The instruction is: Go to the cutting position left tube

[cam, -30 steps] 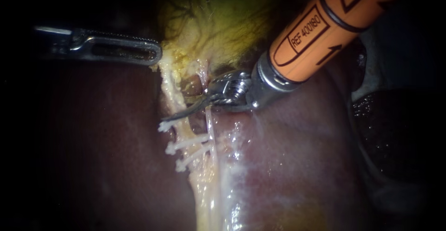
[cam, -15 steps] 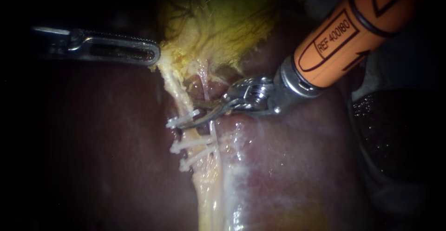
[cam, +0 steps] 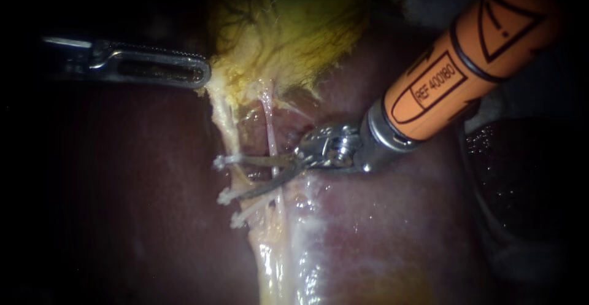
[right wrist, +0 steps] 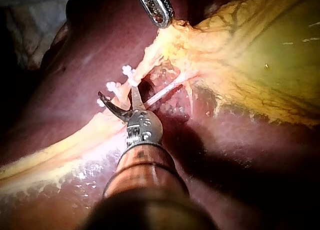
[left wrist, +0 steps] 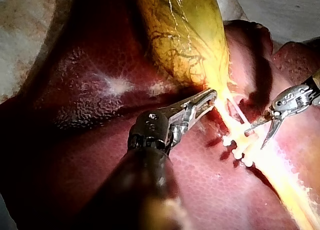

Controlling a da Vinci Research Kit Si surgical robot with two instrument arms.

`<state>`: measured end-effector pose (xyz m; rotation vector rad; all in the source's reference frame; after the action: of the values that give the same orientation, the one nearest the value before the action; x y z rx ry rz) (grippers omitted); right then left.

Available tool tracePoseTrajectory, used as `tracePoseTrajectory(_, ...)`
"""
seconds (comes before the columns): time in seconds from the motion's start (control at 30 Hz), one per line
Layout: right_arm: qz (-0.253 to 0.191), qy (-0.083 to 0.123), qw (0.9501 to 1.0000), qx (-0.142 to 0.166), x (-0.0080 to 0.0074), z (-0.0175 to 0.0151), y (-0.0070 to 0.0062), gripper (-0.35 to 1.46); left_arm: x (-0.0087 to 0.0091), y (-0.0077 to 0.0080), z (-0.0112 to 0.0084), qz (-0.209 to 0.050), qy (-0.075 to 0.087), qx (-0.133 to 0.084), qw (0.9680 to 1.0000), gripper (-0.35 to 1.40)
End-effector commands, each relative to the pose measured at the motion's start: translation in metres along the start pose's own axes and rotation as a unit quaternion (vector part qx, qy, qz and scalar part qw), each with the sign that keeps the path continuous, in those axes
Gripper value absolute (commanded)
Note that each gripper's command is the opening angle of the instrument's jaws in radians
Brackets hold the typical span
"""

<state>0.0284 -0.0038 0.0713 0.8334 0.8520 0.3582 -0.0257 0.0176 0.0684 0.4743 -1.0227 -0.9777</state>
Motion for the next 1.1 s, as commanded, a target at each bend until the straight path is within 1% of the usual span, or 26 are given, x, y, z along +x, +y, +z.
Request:
tracePoseTrajectory(0.03,0.004,0.003,1.0000,0.005,-0.0001,0.0003,0.0000,1.06,0.0000,0.0000,0.0000,0.000,0.000,0.000,1.0000,-0.35)
tracePoseTrajectory(0.17,0.005,0.002,0.9999,0.014,0.0000,0.0010,0.0004,1.06,0.0000,0.0000,0.0000,0.000,0.000,0.000,1.0000,-0.35)
tracePoseTrajectory(0.33,0.005,0.000,0.9999,0.014,-0.0003,0.0015,0.0007,1.05,0.0000,0.0000,0.0000,0.000,0.000,0.000,1.0000,-0.35)
tracePoseTrajectory(0.4,0.004,0.006,0.9998,0.019,-0.0003,0.0017,0.0009,1.05,0.0000,0.0000,0.0000,0.000,0.000,0.000,1.0000,-0.35)
tracePoseTrajectory(0.53,0.005,0.035,0.9979,0.055,0.0000,0.0023,0.0015,1.05,0.0000,-0.0001,0.0001,0.000,0.000,0.000,1.0000,-0.35)
tracePoseTrajectory(0.57,0.006,0.043,0.9968,0.068,0.0001,0.0024,0.0016,1.05,0.0000,-0.0001,0.0001,0.000,0.000,0.000,1.0000,-0.35)
tracePoseTrajectory(0.67,0.011,0.058,0.9932,0.100,0.0003,0.0027,0.0017,1.03,0.0000,-0.0001,0.0001,0.000,0.000,0.000,1.0000,-0.35)
tracePoseTrajectory(0.77,0.009,0.068,0.9914,0.112,0.0006,0.0031,0.0018,1.03,0.0000,-0.0001,0.0001,0.000,0.000,0.000,1.0000,-0.35)
tracePoseTrajectory(0.93,0.012,0.094,0.9858,0.139,0.0008,0.0045,0.0022,1.03,-0.0001,-0.0001,0.0002,0.000,0.000,-0.001,1.0000,-0.35)
tracePoseTrajectory(0.97,0.010,0.101,0.9841,0.146,0.0008,0.0051,0.0023,1.03,-0.0001,-0.0001,0.0003,0.000,0.000,-0.001,1.0000,-0.35)
tracePoseTrajectory(1.1,0.001,0.116,0.9798,0.163,0.0003,0.0071,0.0025,1.03,-0.0001,-0.0001,0.0003,0.000,0.000,-0.001,1.0000,-0.35)
